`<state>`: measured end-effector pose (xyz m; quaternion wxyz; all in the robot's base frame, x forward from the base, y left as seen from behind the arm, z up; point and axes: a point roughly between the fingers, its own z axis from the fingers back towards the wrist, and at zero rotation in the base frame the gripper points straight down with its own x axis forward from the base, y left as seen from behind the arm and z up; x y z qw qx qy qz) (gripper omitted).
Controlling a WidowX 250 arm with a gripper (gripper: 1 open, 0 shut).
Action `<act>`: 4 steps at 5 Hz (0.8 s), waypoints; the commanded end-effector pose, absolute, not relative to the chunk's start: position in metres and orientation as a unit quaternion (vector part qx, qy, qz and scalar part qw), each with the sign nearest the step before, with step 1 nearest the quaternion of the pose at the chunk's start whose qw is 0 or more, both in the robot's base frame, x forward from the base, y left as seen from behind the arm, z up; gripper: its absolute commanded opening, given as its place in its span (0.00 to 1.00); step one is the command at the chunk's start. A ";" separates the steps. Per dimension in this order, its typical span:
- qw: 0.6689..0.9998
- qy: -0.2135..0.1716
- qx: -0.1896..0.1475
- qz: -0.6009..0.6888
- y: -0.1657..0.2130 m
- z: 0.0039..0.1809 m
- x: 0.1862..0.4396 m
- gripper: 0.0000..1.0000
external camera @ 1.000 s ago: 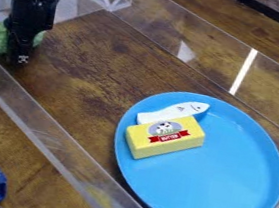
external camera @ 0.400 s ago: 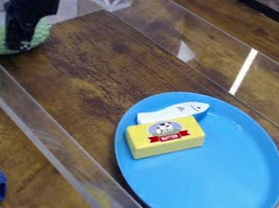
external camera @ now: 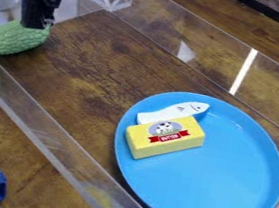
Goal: Put the green object in the blue tray
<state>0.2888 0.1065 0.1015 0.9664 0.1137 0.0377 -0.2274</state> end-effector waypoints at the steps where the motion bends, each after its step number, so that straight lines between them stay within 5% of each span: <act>1: 0.959 -0.006 0.133 -0.250 0.102 0.127 0.304 1.00; 4: 0.952 -0.021 0.117 -0.283 0.104 0.108 0.319 1.00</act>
